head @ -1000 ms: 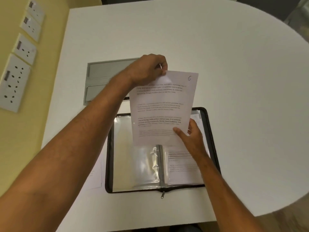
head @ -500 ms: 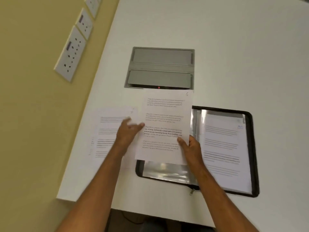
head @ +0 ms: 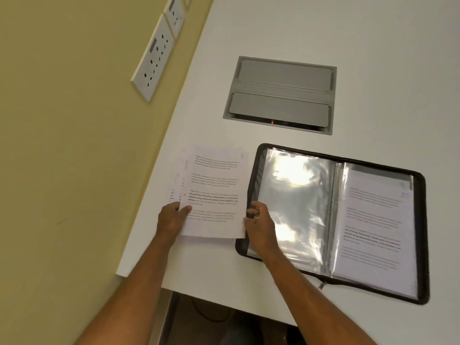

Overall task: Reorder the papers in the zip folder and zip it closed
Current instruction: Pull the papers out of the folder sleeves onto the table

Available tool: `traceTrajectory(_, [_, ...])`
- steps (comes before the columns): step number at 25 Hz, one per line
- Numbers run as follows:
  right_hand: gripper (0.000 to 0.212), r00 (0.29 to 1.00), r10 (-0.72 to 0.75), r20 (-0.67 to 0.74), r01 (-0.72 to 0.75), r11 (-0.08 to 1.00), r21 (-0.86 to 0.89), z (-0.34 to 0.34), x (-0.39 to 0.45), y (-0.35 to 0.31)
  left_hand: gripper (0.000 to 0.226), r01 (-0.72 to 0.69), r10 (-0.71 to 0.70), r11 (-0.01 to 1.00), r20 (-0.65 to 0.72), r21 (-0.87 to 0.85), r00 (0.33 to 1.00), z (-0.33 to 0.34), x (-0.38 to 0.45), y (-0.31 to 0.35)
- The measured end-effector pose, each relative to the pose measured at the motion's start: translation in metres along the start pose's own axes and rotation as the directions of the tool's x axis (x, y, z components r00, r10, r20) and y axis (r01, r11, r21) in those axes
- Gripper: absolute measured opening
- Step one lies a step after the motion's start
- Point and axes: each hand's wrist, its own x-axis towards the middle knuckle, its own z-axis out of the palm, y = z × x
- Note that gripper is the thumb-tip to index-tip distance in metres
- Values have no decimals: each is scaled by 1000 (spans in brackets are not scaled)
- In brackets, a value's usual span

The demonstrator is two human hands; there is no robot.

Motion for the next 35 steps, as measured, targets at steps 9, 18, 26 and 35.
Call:
traceTrajectory(9, [40,872,-235,-430,157,965,-209,-105,-15,43,55,-182,312,825,-164,536,936,48,-24,-8])
traceTrajectory(18, [113,668,193,-718,-502,829,-245,-237,-55,148,52,-895,680,266,588,357,437,229,-125,38])
traceTrajectory(26, [93,771,73,-633,-482,717,-504,-254,-59,168,66,-896,567,86,718,436,404,272,-133,40])
traceTrajectory(35, [50,791,-400,-462,190,880,-436,-228,-65,120,59,-503,347,843,524,188,778,277,-144,99])
